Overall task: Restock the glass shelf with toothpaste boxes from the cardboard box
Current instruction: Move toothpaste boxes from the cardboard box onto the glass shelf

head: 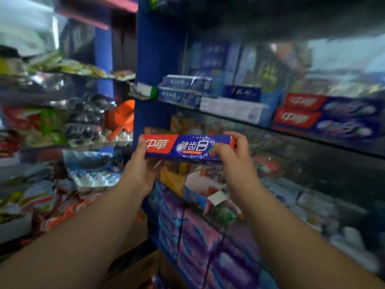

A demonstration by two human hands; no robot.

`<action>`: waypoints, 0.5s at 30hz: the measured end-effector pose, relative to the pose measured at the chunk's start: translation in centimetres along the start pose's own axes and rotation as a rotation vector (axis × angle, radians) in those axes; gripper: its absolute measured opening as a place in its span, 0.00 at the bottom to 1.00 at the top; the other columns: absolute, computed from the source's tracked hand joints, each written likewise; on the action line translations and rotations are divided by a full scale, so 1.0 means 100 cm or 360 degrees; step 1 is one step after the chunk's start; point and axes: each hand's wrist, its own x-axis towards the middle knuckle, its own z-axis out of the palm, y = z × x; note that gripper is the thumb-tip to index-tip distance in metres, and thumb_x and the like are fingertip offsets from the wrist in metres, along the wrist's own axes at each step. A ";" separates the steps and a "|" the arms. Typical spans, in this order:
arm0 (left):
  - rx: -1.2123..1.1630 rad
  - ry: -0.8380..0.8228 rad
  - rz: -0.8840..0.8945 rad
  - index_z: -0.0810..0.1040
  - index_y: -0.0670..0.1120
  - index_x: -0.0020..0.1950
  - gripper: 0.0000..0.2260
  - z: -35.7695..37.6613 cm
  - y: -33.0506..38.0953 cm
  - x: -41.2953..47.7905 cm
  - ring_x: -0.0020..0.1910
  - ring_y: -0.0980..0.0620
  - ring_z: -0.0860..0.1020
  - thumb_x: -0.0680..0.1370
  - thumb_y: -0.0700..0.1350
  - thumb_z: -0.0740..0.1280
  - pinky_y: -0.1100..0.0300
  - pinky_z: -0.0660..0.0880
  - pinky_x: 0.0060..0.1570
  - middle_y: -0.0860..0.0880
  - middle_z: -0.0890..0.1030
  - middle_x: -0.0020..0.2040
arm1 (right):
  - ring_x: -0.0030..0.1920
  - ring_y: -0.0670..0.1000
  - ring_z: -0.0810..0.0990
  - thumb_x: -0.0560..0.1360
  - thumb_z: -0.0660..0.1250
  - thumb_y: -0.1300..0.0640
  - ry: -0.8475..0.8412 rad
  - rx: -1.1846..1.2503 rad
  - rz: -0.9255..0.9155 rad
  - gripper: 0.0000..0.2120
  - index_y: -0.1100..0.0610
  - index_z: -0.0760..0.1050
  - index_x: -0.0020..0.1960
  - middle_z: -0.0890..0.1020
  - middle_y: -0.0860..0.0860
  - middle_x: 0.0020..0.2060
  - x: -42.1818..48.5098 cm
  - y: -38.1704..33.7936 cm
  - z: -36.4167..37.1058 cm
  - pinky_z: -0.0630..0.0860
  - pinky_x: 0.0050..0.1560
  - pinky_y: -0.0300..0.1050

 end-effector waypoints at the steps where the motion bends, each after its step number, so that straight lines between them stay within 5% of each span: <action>1: 0.0063 -0.0030 0.0057 0.75 0.48 0.55 0.16 0.015 0.006 0.000 0.39 0.52 0.82 0.79 0.59 0.59 0.58 0.80 0.35 0.48 0.82 0.44 | 0.53 0.56 0.80 0.57 0.65 0.45 0.0036 -0.0017 -0.0062 0.20 0.43 0.72 0.50 0.78 0.56 0.55 0.002 -0.013 -0.009 0.77 0.57 0.59; 4: 0.0188 -0.0228 0.0228 0.75 0.49 0.60 0.26 0.058 0.014 0.010 0.53 0.50 0.81 0.71 0.66 0.66 0.54 0.80 0.43 0.45 0.77 0.63 | 0.52 0.54 0.80 0.60 0.66 0.46 0.0141 -0.0031 -0.0152 0.18 0.44 0.74 0.50 0.79 0.55 0.55 0.013 -0.044 -0.042 0.76 0.52 0.53; 8: 0.0274 -0.0720 0.0261 0.76 0.47 0.60 0.17 0.117 0.019 0.003 0.43 0.52 0.84 0.74 0.54 0.67 0.59 0.79 0.40 0.49 0.85 0.47 | 0.46 0.55 0.80 0.69 0.65 0.57 0.0294 0.0113 -0.0140 0.06 0.50 0.73 0.46 0.82 0.44 0.38 0.032 -0.078 -0.092 0.75 0.48 0.56; 12: 0.0574 -0.1122 0.0352 0.77 0.54 0.56 0.14 0.162 0.015 0.000 0.54 0.49 0.81 0.72 0.55 0.70 0.53 0.76 0.57 0.50 0.83 0.53 | 0.41 0.55 0.81 0.64 0.64 0.53 0.0468 0.0078 -0.0043 0.11 0.48 0.74 0.46 0.80 0.53 0.42 0.036 -0.102 -0.137 0.78 0.42 0.54; 15: 0.0990 -0.1199 0.0611 0.73 0.58 0.55 0.07 0.191 0.006 -0.009 0.51 0.57 0.77 0.77 0.52 0.65 0.70 0.71 0.48 0.59 0.79 0.50 | 0.38 0.55 0.81 0.68 0.63 0.55 0.0574 -0.0050 -0.0041 0.03 0.52 0.72 0.42 0.78 0.56 0.40 0.033 -0.115 -0.167 0.78 0.44 0.57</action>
